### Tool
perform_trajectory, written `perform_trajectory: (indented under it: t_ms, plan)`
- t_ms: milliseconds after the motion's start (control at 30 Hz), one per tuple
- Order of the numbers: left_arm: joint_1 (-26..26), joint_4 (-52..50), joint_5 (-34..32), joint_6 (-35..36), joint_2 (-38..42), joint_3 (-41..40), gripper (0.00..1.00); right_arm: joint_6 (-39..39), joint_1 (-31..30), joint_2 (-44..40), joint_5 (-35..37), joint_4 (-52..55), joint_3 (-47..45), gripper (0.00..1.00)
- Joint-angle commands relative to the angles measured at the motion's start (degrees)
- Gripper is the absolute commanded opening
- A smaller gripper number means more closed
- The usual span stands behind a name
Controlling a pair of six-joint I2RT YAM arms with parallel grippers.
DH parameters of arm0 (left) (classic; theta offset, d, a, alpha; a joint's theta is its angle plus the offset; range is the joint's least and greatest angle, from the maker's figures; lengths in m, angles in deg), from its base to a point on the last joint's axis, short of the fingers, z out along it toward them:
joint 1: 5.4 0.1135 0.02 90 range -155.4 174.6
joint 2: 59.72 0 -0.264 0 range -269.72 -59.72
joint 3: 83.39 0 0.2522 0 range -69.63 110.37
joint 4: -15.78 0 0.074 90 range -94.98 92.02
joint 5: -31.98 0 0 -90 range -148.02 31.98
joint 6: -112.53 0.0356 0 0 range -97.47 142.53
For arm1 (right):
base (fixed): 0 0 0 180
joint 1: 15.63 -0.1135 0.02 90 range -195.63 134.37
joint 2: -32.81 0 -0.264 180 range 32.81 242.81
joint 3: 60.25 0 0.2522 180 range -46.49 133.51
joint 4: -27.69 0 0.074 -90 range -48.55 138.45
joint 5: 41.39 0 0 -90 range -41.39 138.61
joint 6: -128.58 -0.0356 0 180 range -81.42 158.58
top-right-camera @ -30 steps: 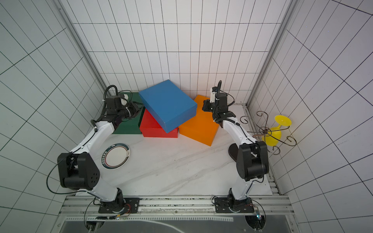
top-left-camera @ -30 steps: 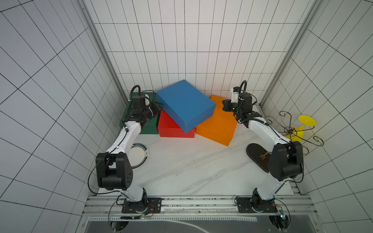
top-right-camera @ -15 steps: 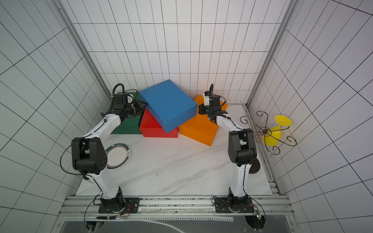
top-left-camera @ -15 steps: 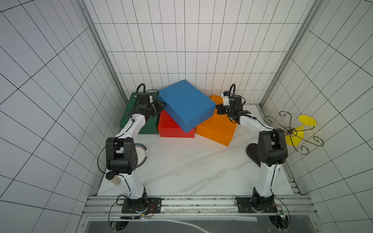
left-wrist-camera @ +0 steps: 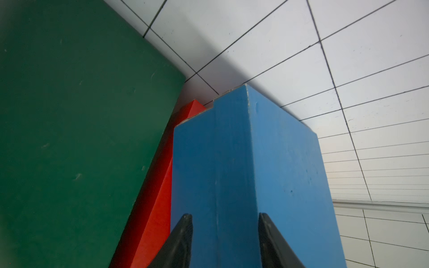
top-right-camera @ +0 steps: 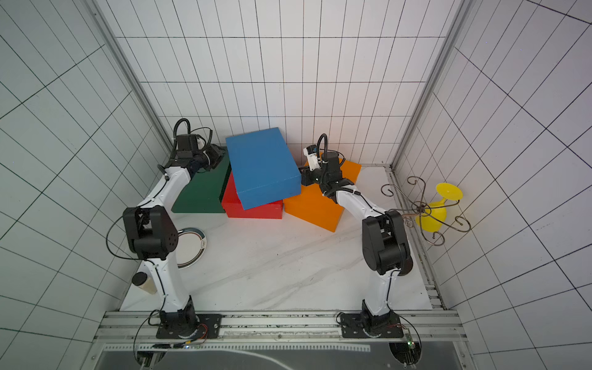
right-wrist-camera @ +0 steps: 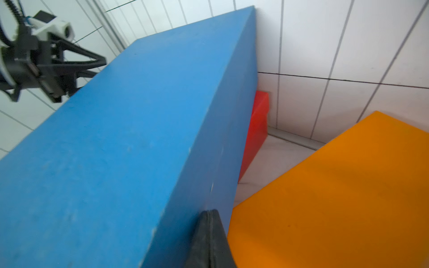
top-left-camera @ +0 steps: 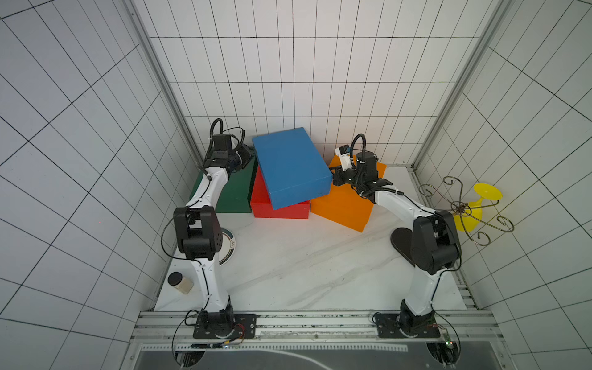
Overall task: Stack the shoeboxes
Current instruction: Adjust the shoebox at the center of the board.
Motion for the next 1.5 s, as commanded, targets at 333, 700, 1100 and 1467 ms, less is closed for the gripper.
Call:
perform_trajectory:
  t_ms: [333,700,1100,1467]
  plan:
    - [0.5,-4.6,0.7,1.8,-3.0,10.5,0.54,-1.3,-3.5,-5.2,2.1,4.6,-4.5,0.0]
    - [-3.7,-4.9,-6.2,6.3,13.5,0.8,0.3,-5.3,-5.1,-14.3,5.2,9.5,-3.7,0.0]
    - [-9.4,-2.3,-2.9,4.6,10.2,-3.8,0.04,-4.1,-10.1,-13.5,3.9,12.3,-1.8,0.0]
    - [-10.0,-2.0,-3.5,5.1,7.1,-6.9,0.04,-4.5,-11.2,-12.4,3.4,12.0,-7.8,0.0]
